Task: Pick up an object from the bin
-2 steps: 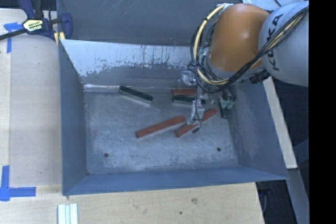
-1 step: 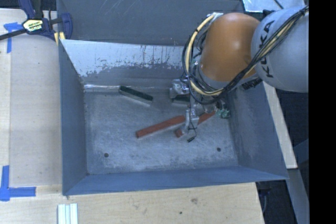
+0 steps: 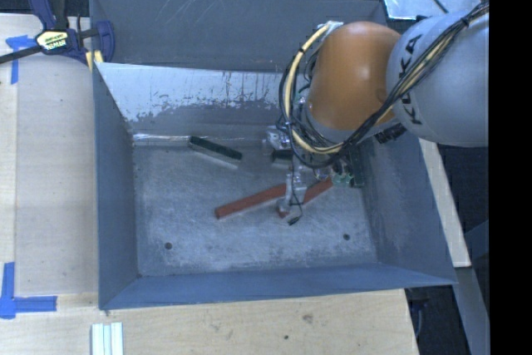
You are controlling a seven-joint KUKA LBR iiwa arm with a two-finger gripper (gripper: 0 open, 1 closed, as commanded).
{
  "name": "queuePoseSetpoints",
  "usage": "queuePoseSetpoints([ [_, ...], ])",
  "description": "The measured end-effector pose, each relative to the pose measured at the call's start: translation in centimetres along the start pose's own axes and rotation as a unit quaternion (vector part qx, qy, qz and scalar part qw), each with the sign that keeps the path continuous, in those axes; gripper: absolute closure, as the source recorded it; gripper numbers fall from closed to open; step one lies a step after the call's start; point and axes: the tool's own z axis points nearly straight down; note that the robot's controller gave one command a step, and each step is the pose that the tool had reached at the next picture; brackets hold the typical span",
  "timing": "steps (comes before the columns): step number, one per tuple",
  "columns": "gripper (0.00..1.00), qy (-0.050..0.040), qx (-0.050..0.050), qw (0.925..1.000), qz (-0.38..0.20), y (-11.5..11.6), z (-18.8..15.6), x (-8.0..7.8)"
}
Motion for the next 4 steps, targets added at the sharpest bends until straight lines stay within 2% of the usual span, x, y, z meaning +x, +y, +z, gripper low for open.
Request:
queuePoseSetpoints([
  [1, 0.00, 0.0022, 0.000, 0.9994, -0.035, 2.3, 7.6, 0.3],
  [2, 1.00, -0.0006, -0.001, 0.9983, 0.058, 3.8, 7.2, 1.4],
  [3, 1.00, 0.0000, 0.000, 0.9983, 0.058, 3.8, 4.5, 1.4],
  [4, 1.00, -0.0021, 0.000, 0.9983, 0.058, 3.8, 4.0, 1.3],
])
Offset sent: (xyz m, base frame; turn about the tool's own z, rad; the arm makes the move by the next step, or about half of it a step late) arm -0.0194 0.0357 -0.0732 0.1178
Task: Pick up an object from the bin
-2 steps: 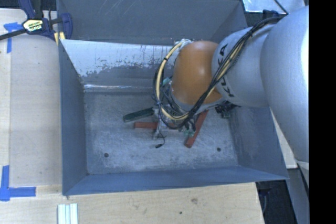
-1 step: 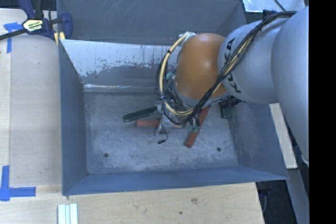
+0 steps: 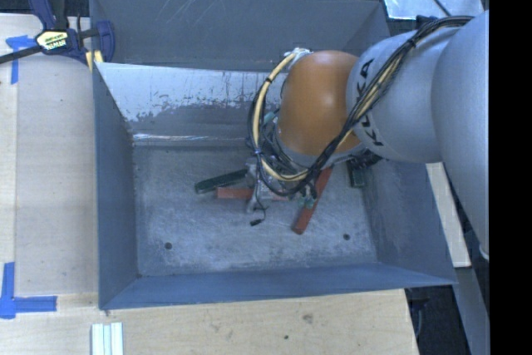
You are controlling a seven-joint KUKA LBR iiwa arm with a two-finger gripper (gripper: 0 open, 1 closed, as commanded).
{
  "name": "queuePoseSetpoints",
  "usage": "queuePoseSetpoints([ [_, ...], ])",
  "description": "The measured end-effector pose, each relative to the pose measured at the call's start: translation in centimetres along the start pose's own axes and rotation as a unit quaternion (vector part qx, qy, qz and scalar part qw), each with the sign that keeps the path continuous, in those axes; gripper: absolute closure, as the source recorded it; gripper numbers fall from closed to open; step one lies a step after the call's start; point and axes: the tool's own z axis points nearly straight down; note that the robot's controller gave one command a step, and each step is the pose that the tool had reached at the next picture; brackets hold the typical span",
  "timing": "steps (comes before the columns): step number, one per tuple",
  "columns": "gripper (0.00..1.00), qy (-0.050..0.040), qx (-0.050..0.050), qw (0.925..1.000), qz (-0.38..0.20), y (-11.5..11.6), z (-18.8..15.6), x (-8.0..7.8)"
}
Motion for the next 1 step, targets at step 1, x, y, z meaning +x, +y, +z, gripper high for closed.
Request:
queuePoseSetpoints([
  [1, 1.00, 0.0007, 0.000, 1.0000, 0.000, -0.01, 0.04, 0.05],
])
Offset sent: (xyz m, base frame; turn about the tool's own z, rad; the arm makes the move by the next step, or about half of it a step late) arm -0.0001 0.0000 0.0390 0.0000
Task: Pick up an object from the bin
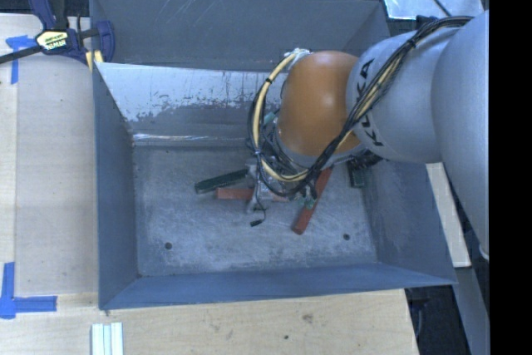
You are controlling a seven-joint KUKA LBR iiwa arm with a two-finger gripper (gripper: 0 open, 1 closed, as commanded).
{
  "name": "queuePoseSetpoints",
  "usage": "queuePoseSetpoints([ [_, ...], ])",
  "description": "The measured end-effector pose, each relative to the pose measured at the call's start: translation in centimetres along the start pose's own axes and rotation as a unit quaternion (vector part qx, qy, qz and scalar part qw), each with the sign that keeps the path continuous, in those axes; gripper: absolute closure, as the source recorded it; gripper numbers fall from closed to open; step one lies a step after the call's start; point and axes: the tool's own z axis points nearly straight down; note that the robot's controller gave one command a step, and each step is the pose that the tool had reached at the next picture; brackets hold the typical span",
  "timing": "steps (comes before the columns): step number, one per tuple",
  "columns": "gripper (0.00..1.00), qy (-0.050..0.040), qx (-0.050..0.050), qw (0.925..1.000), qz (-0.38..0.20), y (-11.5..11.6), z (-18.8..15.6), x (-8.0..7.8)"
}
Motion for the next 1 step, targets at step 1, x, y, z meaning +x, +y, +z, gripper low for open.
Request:
queuePoseSetpoints([
  [1, 1.00, 0.0025, 0.000, 1.0000, 0.000, -0.01, -0.37, 0.09],
])
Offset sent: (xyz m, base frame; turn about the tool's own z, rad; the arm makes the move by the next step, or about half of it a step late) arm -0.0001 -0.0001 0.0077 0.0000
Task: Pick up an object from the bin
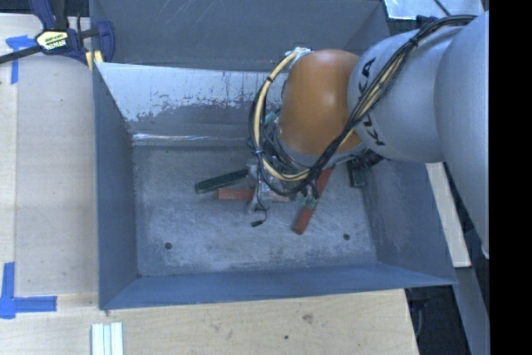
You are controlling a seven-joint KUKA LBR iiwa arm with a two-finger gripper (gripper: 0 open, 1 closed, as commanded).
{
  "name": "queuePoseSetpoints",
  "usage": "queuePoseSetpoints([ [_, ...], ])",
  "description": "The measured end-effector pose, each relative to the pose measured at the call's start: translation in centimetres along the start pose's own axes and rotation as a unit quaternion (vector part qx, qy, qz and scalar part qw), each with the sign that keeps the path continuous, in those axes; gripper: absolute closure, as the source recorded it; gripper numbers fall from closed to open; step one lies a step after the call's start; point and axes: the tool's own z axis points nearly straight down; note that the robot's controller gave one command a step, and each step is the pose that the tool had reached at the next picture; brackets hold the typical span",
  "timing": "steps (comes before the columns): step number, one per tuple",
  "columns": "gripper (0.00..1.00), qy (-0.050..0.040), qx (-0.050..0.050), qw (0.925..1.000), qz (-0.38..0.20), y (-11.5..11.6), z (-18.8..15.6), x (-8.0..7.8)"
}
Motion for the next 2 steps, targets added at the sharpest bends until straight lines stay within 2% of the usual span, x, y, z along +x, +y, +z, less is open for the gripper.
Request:
queuePoseSetpoints([
  [2, 1.00, 0.0019, 0.000, 1.0000, 0.000, 0.0, -2.7, 0.0],
])
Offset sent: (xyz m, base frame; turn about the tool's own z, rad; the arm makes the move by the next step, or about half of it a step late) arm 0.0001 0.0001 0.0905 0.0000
